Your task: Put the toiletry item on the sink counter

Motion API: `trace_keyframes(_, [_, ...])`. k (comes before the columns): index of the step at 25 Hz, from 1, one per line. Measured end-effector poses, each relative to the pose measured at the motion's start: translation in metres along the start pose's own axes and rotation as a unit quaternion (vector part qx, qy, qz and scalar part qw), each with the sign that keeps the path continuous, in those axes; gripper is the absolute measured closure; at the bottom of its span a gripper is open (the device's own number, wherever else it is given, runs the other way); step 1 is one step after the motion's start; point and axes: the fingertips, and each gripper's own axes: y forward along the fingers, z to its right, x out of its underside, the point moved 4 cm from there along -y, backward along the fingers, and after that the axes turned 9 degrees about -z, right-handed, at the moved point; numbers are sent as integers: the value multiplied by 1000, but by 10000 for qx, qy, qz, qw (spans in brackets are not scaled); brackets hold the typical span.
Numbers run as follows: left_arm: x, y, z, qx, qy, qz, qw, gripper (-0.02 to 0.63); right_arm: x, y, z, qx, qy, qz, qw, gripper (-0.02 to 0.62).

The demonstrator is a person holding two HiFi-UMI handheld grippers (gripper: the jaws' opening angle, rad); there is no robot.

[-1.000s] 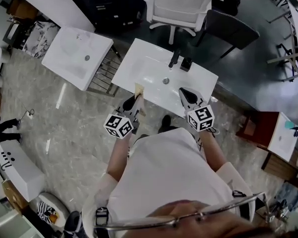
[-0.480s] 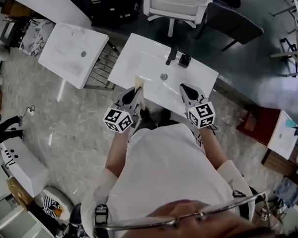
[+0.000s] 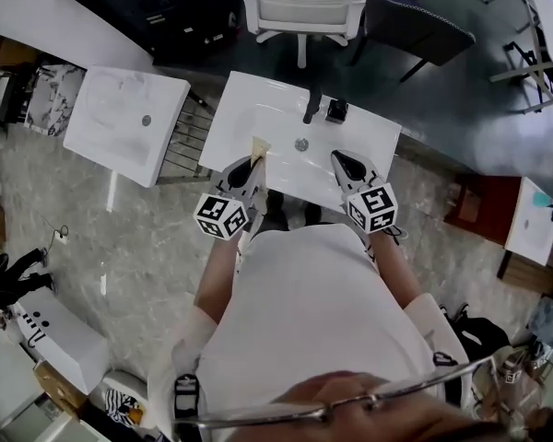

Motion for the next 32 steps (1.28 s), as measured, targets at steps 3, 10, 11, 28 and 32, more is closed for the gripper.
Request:
trace_keyframes(3, [-6,9,-17,98,128,-140,9998,577,-5,10,0,120,28,-31,9999,589])
trace_keyframes(10, [-8,31,-47,336,441,-534,9970,577,-2,21,3,461,280,-137,9985,589])
trace_keyframes(11, [-8,36,-52,364,502,-604,9962,577,-1,23,4,507,312,-161,9981,589])
trace_keyframes(28, [-6,118,-98,910,1869,-1671,9638,577,17,35,6,1255,927,-311,9873,589])
trace_keyframes(32, [-6,141,-110,1030,2262,-1910,9496,577,22,37,5,1340,1079,-315,9846,589])
